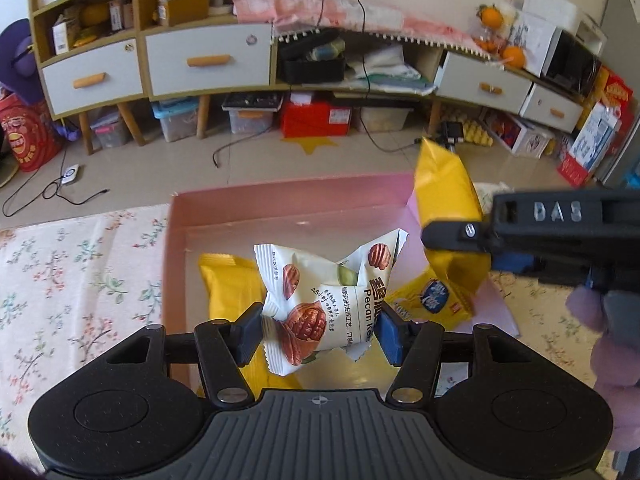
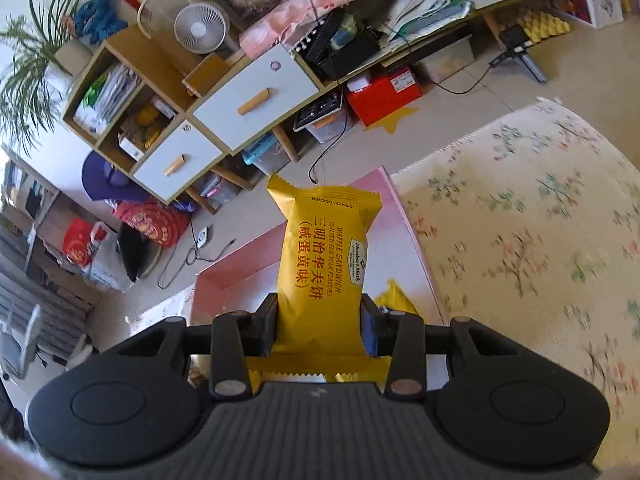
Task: Organize snacks
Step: 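Carry both packets into the pink box and open both grippers, then move both open grippers back over the remaining snacks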
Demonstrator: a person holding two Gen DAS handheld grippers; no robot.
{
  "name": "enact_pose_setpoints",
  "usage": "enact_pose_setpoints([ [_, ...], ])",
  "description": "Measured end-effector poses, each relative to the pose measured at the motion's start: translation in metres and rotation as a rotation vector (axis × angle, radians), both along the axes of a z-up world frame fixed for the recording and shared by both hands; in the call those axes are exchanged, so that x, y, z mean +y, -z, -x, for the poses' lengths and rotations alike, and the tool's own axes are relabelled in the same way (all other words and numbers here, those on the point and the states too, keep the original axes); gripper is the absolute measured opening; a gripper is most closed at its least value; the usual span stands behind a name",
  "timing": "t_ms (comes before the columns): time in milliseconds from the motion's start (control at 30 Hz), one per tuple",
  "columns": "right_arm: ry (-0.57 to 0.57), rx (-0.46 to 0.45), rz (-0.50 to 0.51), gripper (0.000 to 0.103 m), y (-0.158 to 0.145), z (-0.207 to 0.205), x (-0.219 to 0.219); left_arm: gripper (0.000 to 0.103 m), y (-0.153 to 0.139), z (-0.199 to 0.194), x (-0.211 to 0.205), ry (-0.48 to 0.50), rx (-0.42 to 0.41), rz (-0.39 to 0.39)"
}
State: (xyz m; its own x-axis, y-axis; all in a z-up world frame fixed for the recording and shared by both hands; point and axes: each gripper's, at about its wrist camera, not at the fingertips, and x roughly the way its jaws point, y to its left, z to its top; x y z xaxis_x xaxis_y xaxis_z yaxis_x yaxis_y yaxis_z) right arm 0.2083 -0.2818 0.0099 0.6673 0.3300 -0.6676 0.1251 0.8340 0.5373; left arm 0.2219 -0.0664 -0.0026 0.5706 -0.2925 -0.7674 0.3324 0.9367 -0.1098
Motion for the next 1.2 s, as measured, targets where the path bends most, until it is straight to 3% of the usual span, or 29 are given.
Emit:
enact_pose_setpoints([
  [233, -0.041, 0.006, 0.103, 0.037, 0.004, -0.016, 0.010, 0.058, 0.010, -0.005, -0.013, 0.020, -0.037, -0.062],
  [433, -0.037, 0.019, 0.135, 0.039, 0.005, -0.021, 0.007, 0.063, 0.009, -0.010, -0.018, 0.024, -0.046, -0.052],
  [533, -0.027, 0.005, 0.123, 0.047, -0.001, -0.015, 0.005, 0.073, 0.007, -0.007, -0.018, 0.032, -0.060, -0.033],
  [600, -0.029, -0.013, 0.116, 0.066, -0.005, -0.013, 0.004, 0.085, 0.003, -0.004, -0.019, 0.037, -0.073, -0.029],
  [667, -0.030, -0.024, 0.123, 0.071, -0.009, -0.009, 0.004, 0.088, -0.001, 0.000, -0.021, 0.045, -0.082, -0.031],
  [833, -0.046, -0.031, 0.153, 0.076, -0.018, -0.002, 0.008, 0.095, -0.010, 0.013, -0.022, 0.063, -0.090, -0.051],
  [1200, -0.040, -0.045, 0.177, 0.085, -0.039, 0.036, 0.010, 0.098, -0.035, 0.054, -0.006, 0.054, -0.104, -0.038],
])
